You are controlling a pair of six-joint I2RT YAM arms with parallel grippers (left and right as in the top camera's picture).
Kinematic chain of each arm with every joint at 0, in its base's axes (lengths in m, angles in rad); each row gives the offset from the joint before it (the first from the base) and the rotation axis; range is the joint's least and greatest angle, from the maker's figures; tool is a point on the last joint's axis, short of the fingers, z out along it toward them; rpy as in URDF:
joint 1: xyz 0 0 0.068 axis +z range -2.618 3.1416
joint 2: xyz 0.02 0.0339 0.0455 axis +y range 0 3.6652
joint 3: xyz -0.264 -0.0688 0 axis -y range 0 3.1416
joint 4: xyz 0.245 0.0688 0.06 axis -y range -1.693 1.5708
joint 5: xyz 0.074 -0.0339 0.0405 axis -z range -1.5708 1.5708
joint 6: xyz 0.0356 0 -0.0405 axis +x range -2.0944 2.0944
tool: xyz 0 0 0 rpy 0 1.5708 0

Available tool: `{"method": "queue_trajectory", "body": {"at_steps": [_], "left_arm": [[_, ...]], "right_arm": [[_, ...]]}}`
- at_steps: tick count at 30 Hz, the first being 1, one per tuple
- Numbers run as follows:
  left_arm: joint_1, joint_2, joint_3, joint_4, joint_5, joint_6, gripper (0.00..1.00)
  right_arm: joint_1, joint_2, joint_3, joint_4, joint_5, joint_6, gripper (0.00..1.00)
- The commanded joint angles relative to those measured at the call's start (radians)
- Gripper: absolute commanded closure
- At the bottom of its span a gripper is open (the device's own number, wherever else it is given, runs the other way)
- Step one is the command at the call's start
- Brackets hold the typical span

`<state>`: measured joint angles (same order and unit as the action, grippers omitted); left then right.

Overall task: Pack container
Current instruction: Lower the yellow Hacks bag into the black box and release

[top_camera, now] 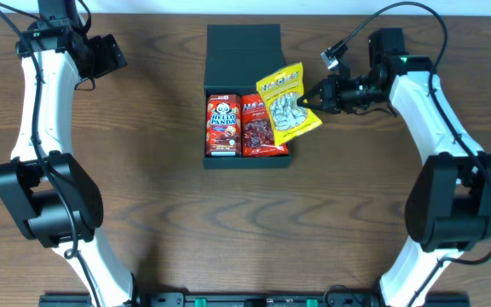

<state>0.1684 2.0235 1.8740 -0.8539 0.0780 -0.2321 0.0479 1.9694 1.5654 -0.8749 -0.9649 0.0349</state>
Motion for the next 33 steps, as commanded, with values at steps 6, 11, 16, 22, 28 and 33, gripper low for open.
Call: {"method": "queue_trajectory", "body": {"at_steps": [6,11,16,22,28,33], "left_arm": [[0.001,0.013,0.000,-0.007,-0.006,0.000,0.05],[0.001,0.013,0.000,-0.024,-0.007,0.001,0.05],[0.001,0.013,0.000,-0.035,-0.007,0.024,0.05],[0.001,0.013,0.000,-0.034,-0.007,0.027,0.05],[0.001,0.013,0.000,-0.034,-0.007,0.035,0.05],[0.001,0.013,0.000,-0.035,-0.007,0.039,0.05]], "right_arm": [[0.146,-0.020,-0.035,0.053,0.097,0.153,0.98],[0.195,-0.020,-0.035,0.063,0.240,0.227,0.99],[0.221,-0.020,-0.035,0.057,0.415,0.283,0.98],[0.243,-0.021,-0.034,0.059,0.486,0.274,0.26],[0.233,-0.050,0.012,0.045,0.416,0.193,0.24],[0.233,-0.112,0.068,0.014,0.502,0.136,0.99]]}}
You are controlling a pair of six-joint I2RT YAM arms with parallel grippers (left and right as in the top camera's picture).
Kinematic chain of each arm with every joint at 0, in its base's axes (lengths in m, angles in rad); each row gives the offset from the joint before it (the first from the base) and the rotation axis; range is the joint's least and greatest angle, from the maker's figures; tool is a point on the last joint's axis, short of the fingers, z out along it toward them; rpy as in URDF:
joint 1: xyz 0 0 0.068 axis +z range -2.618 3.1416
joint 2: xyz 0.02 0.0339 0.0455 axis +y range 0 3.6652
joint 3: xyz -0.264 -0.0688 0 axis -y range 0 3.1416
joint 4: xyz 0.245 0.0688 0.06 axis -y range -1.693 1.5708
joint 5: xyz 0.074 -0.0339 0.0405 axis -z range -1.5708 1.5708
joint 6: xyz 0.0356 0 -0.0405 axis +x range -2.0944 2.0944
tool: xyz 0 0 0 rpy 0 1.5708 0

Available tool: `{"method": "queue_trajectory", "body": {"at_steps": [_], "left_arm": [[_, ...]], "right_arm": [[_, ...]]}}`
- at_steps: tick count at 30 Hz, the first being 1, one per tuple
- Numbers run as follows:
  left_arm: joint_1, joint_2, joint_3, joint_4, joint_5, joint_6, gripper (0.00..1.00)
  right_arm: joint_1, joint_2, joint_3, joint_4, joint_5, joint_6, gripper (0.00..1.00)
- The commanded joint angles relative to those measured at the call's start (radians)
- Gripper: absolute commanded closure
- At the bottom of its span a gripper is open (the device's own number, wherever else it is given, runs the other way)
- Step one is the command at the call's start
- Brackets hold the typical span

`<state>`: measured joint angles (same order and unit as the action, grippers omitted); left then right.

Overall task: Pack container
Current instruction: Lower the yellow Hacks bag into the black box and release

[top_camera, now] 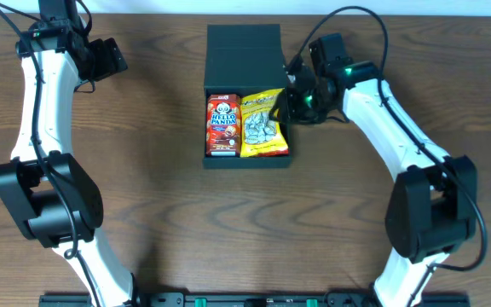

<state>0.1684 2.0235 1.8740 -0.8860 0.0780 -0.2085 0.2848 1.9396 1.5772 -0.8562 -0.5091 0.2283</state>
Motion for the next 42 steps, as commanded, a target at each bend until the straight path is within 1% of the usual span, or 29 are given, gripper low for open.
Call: {"method": "queue_trajectory", "body": {"at_steps": [1,5,8,16,20,26,33,38,42], "left_arm": [[0.001,0.013,0.000,-0.002,-0.007,0.015,0.05],[0.001,0.013,0.000,-0.003,-0.006,0.014,0.05],[0.001,0.013,0.000,-0.003,0.001,0.014,0.05],[0.001,0.013,0.000,-0.010,0.001,0.014,0.05],[0.001,0.013,0.000,-0.022,0.001,0.014,0.05],[0.001,0.013,0.000,-0.031,0.001,0.014,0.05],[0.001,0.013,0.000,-0.029,0.001,0.014,0.05],[0.001,0.013,0.000,-0.029,0.001,0.013,0.05],[0.001,0.013,0.000,-0.029,0.001,0.005,0.05]], "right_arm": [[-0.002,-0.097,0.059,-0.004,0.060,-0.072,0.99],[0.024,-0.140,0.059,-0.021,0.156,-0.118,0.98],[0.056,-0.122,0.051,-0.046,0.166,-0.158,0.98],[0.121,0.006,0.045,-0.053,0.206,-0.183,0.98],[0.122,0.097,0.045,-0.069,0.250,-0.182,0.99],[0.122,0.172,0.045,-0.074,0.266,-0.185,0.99],[0.115,0.149,0.064,-0.080,0.265,-0.190,0.99],[0.099,0.080,0.122,-0.161,0.266,-0.222,0.99],[0.101,0.037,0.124,-0.222,0.270,-0.251,0.98]]}}
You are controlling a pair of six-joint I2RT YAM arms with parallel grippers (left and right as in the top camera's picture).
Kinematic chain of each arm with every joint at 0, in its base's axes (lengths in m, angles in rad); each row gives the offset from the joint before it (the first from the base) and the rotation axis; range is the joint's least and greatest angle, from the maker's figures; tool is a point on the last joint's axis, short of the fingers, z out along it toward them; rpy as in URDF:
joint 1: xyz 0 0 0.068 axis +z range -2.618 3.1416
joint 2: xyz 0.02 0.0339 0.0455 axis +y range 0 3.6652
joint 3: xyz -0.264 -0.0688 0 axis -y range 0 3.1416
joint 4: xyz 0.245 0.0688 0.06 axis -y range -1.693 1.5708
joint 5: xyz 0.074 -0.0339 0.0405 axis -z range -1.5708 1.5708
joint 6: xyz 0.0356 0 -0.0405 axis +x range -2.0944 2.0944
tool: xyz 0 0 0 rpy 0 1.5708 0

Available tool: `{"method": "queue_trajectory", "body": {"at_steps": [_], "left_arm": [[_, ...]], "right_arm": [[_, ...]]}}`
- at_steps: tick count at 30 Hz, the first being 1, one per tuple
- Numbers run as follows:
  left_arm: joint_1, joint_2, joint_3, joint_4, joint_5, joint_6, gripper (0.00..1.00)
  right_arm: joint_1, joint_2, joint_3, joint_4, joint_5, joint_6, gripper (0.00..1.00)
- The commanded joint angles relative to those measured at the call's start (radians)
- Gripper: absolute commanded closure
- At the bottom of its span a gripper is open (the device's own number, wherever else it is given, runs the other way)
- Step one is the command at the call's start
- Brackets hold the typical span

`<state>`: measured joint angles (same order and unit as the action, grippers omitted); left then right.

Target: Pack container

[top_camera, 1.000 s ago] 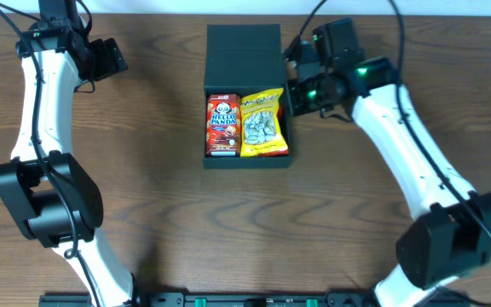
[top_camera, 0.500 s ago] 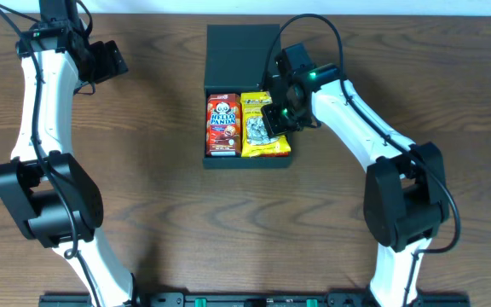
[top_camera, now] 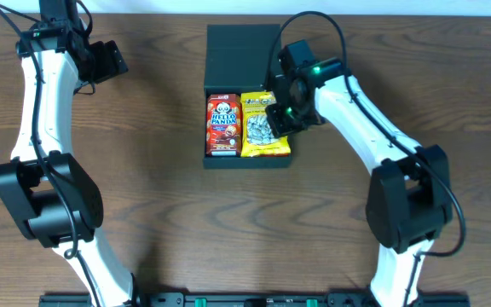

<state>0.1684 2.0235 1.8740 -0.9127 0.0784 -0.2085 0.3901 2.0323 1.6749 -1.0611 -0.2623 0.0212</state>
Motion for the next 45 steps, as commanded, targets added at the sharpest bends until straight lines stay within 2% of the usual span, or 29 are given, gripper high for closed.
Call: {"method": "queue_trajectory", "body": {"at_steps": [1,14,19,24,29,30,33,35,36,37,38,39,45], "left_arm": [[0.001,0.013,0.000,-0.002,0.000,0.002,0.05],[0.001,0.013,0.000,-0.003,0.001,-0.010,0.05],[0.001,0.013,0.000,-0.003,0.001,-0.009,0.05],[0.001,0.013,0.000,-0.003,0.044,-0.008,0.05],[-0.013,0.013,0.000,-0.003,0.053,-0.008,0.00],[-0.019,0.013,0.000,-0.003,0.053,-0.008,0.05],[-0.042,0.013,0.000,0.002,0.053,-0.008,0.08],[-0.060,0.013,0.000,0.008,0.053,-0.009,0.18],[-0.069,0.013,0.000,0.014,0.053,-0.008,0.38],[-0.077,0.014,-0.001,0.023,0.053,-0.009,0.64],[-0.084,0.017,-0.001,0.034,0.056,-0.013,0.83],[-0.088,0.019,-0.001,0.040,0.060,-0.029,0.94],[-0.092,0.071,-0.001,0.072,0.261,-0.069,0.94]], "right_arm": [[-0.003,-0.056,0.025,-0.033,0.023,-0.046,0.99],[0.004,-0.049,-0.199,0.120,-0.007,-0.045,0.98],[0.003,-0.049,-0.189,0.133,-0.008,-0.045,0.99],[-0.006,-0.081,-0.102,0.087,-0.008,-0.045,0.99],[-0.032,-0.161,-0.010,0.095,-0.002,-0.080,0.99],[-0.040,-0.175,-0.002,0.108,0.005,-0.082,0.99],[-0.073,-0.204,0.001,0.161,0.039,-0.082,0.98],[-0.101,-0.202,0.000,0.190,0.049,-0.082,0.99],[-0.121,-0.193,-0.002,0.208,0.048,-0.077,0.99],[-0.138,-0.182,-0.002,0.220,0.047,-0.066,0.99],[-0.156,-0.169,-0.002,0.234,0.039,-0.059,0.98],[-0.175,-0.154,-0.002,0.246,0.018,-0.059,0.99],[-0.279,-0.043,-0.002,0.330,-0.230,-0.043,0.98]]}}
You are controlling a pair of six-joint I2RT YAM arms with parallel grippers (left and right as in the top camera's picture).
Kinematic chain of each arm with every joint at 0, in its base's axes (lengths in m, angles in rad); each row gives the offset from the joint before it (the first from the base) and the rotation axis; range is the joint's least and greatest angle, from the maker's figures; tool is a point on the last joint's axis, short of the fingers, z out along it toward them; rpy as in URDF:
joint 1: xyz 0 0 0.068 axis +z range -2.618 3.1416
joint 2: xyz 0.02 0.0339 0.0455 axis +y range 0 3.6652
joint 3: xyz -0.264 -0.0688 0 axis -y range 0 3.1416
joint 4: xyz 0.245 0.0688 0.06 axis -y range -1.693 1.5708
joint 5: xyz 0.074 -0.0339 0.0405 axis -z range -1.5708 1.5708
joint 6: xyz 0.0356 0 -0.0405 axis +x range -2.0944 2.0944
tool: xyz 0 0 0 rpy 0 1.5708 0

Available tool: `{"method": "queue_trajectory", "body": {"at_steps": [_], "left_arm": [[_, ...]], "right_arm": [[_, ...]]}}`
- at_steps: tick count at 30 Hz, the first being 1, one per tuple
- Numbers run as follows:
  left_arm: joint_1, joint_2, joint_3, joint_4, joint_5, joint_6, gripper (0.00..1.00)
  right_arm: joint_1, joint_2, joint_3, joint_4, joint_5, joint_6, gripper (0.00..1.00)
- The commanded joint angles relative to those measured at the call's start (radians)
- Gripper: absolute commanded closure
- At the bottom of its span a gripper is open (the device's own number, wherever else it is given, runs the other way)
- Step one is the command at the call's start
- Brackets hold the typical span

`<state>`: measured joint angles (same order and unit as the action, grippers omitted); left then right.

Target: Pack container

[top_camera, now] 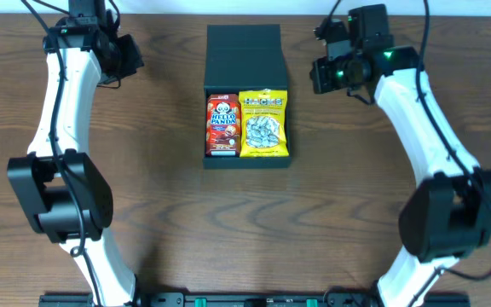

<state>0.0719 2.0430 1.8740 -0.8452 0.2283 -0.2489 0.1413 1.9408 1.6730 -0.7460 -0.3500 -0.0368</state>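
Observation:
A black box point(206, 128) lies at the table's middle, its open lid point(243, 47) flat behind it. Inside, a red Hello Panda pack point(222, 125) fills the left half. A yellow seed bag point(263, 124) lies flat in the right half and hides whatever is beneath it. My right gripper point(320, 75) hovers to the right of the lid, apart from the box and holding nothing. My left gripper point(128, 56) hangs at the far left, well away from the box; its fingers are too dark to read.
Brown wooden table point(245, 222) all round the box. Both arm bases stand at the near edge, left and right. A black rail runs along the front edge.
My right gripper was over the yellow bag in the box; it has let go and now sits up and to the right, beside the lid. The left gripper has shifted slightly right.
My right gripper first held the yellow bag at the box's right edge, with a red packet showing beside the Hello Panda pack. Then the bag covered that packet, the gripper still on it. Then the gripper stood over the flattened bag. Now the bag lies free.

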Motion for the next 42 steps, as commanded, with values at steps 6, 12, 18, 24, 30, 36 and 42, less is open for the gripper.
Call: {"method": "queue_trajectory", "body": {"at_steps": [6,12,18,24,30,36,42], "left_arm": [[-0.019,0.142,-0.001,0.056,0.217,-0.102,0.94],[-0.076,0.209,-0.001,0.146,0.263,-0.193,0.94],[-0.134,0.259,-0.001,0.224,0.270,-0.288,0.94],[-0.157,0.287,0.000,0.231,0.266,-0.358,0.94],[-0.158,0.292,0.000,0.240,0.262,-0.376,0.94],[-0.169,0.292,-0.001,0.240,0.262,-0.411,0.94],[-0.206,0.294,-0.001,0.253,0.262,-0.448,0.94]], "right_arm": [[-0.064,0.145,0.000,0.116,-0.286,0.026,0.98],[-0.064,0.224,0.000,0.218,-0.351,0.082,0.99],[-0.069,0.308,0.000,0.309,-0.394,0.186,0.99],[-0.079,0.384,0.000,0.402,-0.438,0.293,0.99],[-0.079,0.428,0.000,0.439,-0.477,0.333,0.99],[-0.076,0.434,0.000,0.475,-0.493,0.348,0.99],[-0.060,0.435,0.000,0.495,-0.497,0.356,0.99]]}}
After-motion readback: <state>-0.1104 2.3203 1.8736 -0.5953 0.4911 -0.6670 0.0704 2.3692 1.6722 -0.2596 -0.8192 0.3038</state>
